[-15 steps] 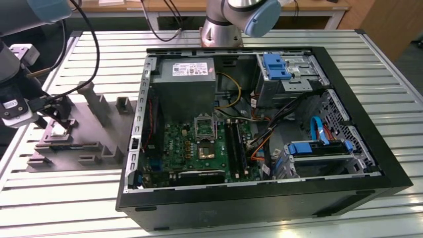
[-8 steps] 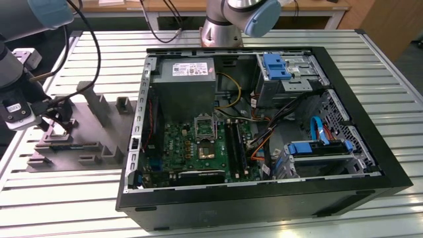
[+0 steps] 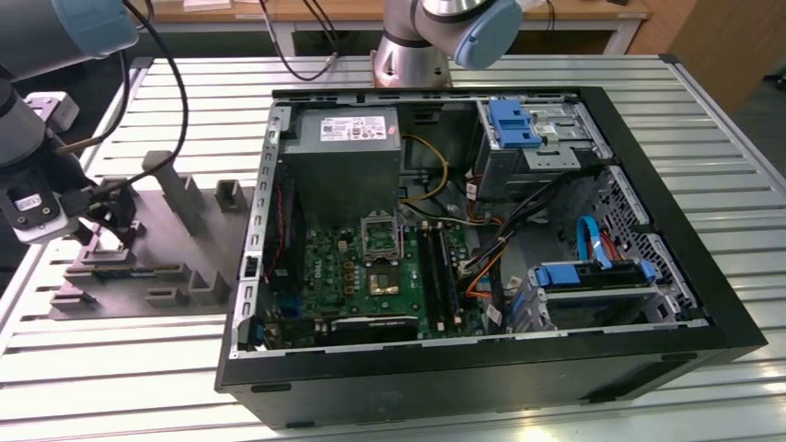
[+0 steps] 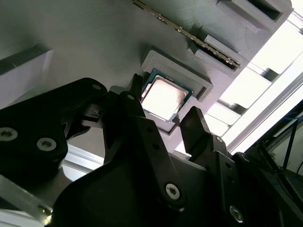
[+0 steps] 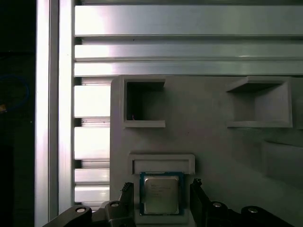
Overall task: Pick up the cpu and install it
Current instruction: 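Pick up the cpu and move it towards the insertion slot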
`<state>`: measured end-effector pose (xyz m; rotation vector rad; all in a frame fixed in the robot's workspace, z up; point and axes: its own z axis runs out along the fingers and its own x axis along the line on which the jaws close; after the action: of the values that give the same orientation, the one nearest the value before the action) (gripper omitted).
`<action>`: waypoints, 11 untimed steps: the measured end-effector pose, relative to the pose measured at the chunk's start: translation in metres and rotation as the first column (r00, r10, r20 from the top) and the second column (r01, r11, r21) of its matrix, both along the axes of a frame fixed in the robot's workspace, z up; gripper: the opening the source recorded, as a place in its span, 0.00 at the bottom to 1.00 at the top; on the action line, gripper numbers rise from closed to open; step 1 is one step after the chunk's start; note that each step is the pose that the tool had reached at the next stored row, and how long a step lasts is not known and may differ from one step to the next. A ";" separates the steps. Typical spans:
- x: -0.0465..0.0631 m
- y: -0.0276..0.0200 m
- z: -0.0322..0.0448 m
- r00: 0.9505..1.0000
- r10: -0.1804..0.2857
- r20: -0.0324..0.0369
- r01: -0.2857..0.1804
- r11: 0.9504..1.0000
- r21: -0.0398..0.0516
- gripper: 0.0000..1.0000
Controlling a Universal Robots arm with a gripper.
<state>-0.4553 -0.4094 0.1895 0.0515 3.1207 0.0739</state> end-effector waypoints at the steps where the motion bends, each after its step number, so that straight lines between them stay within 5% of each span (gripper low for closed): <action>1: 0.000 0.0000 -0.0006 1.000 0.000 0.000 0.000 1.000 0.000 0.59; 11: -0.002 0.0002 -0.0060 1.000 0.000 0.000 0.000 1.000 0.001 0.59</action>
<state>-0.4571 -0.4092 0.1834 0.0514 3.1206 0.0750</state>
